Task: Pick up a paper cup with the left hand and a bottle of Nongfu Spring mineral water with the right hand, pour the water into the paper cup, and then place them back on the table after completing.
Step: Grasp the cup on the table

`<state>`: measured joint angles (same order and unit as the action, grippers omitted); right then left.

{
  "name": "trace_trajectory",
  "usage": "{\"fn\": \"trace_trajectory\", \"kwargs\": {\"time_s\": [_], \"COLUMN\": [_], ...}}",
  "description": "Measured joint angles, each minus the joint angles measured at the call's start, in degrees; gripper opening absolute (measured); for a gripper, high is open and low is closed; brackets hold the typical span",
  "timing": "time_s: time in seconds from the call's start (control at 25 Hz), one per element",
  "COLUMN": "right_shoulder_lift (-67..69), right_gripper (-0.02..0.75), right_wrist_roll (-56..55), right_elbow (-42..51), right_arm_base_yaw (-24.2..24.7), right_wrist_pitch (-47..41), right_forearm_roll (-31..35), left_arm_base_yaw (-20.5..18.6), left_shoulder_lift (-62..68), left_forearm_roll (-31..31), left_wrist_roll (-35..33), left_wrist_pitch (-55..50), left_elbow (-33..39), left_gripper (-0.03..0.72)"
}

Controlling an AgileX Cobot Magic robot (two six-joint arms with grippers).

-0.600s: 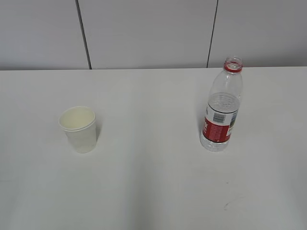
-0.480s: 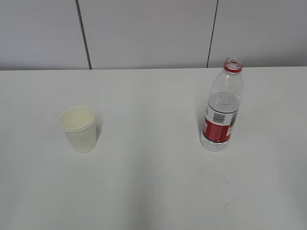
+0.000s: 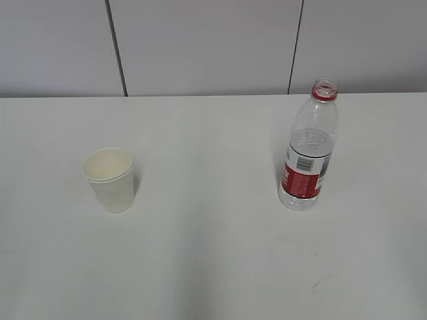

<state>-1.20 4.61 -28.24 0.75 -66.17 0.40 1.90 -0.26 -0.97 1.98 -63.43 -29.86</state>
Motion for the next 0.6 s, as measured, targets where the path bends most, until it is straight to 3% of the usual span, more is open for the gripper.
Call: {"fn": "trace_trajectory", "kwargs": {"time_s": [0.4,0.6], "right_shoulder_lift": [0.0,1.9], "right_gripper": [0.514,0.514], "right_wrist_roll": [-0.1,-0.1], "right_elbow": [-0.5,-3.4], "right_arm_base_yaw": [0.0,0.0], "right_wrist_pitch": [0.9,7.1], "right_forearm_roll": [0.1,0.2], "left_arm_base_yaw": [0.0,0.0], "left_shoulder_lift": [0.0,2.2], "left_forearm_roll": [0.6,0.4], "left_wrist_roll": [0.0,-0.7], "left_wrist_pitch": [0.4,9.7], "left_elbow": [-0.4,-2.3], "left_gripper": [0.24,0.24]}}
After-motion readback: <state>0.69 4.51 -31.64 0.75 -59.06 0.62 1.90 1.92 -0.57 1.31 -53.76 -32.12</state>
